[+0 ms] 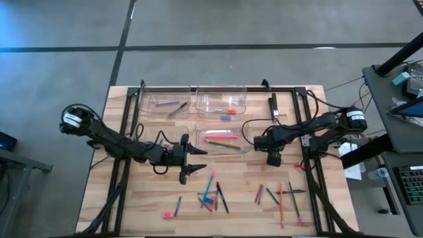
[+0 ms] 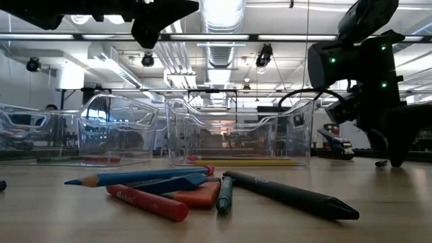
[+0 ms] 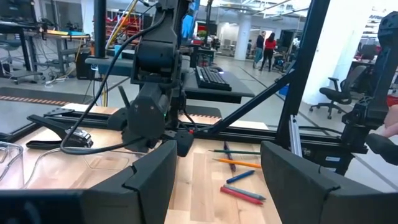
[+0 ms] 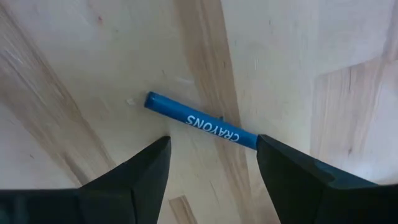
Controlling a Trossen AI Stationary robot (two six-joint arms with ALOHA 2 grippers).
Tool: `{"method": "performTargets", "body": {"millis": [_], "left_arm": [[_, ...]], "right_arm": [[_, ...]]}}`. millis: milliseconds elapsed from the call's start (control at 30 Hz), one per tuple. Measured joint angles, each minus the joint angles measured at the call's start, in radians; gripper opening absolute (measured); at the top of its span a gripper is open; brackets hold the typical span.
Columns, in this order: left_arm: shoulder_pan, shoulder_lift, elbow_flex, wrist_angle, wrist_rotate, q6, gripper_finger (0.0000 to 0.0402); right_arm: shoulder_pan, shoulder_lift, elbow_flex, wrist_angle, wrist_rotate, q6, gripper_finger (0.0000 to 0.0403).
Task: Sort crayons/erasers/pens/pencils in bins
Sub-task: Put the top right blue crayon into the bottom left transparent bin
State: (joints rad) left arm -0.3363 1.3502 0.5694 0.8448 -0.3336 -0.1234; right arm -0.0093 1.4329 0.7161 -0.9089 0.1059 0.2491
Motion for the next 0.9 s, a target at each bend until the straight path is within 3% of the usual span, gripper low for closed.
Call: {"method": "performTargets", "body": {"millis": [533, 900], "left_arm": [[-0.001, 0.002, 0.001, -0.002, 0.005, -0.001, 0.0217], [0.000, 0.003, 0.001, -0.002, 0.008, -0.001, 0.0217]], "right_arm": [[-0.002, -0.011, 0.031, 0.004, 0.028, -0.094, 0.0231], [-0.082, -0.065, 0.048, 0.000, 0.026, -0.093, 0.0231]]}}
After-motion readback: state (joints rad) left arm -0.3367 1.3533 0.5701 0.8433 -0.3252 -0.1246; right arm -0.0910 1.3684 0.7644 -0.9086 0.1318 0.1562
